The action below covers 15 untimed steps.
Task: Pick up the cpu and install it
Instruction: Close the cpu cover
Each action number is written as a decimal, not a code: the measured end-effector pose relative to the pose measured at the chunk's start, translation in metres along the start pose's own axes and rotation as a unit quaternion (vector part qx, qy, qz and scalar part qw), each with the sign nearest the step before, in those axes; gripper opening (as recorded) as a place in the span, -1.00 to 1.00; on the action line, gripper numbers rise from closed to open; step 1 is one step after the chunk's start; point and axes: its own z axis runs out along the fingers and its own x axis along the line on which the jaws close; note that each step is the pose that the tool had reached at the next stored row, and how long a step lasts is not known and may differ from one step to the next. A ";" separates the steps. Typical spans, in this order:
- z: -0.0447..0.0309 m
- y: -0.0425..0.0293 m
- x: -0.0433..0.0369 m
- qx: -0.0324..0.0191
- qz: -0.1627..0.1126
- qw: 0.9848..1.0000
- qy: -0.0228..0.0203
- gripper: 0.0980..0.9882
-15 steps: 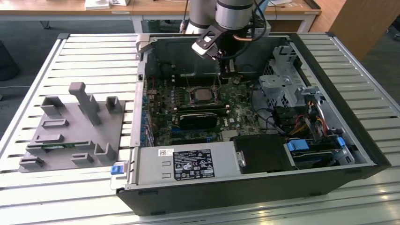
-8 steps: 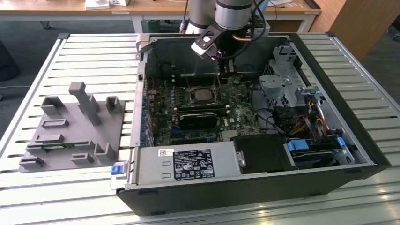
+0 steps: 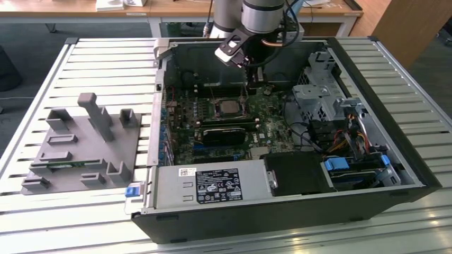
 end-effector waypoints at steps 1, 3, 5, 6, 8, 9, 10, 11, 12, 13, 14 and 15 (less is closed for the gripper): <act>0.0000 -0.0004 0.0000 0.000 0.000 1.000 0.000 -0.98; 0.0000 -0.0013 0.0000 0.000 0.000 1.000 0.000 -0.98; -0.0001 -0.0021 0.0000 0.000 0.000 1.000 0.000 -0.98; -0.0002 -0.0024 0.0001 0.000 0.000 1.000 0.000 -0.98; -0.0003 -0.0029 0.0000 0.000 0.000 1.000 0.000 -0.98; -0.0004 -0.0031 0.0000 0.000 0.000 1.000 0.000 -0.98; -0.0004 -0.0034 0.0000 0.000 0.000 1.000 0.000 -0.98; -0.0004 -0.0039 0.0000 0.000 0.000 1.000 0.000 -0.98; -0.0004 -0.0053 0.0000 0.000 0.000 1.000 0.000 -0.98; -0.0003 -0.0072 0.0000 0.000 0.000 1.000 0.000 -0.98; -0.0001 -0.0093 0.0000 0.000 0.000 1.000 0.000 -0.98; 0.0003 -0.0109 0.0000 0.000 0.000 1.000 0.000 -0.98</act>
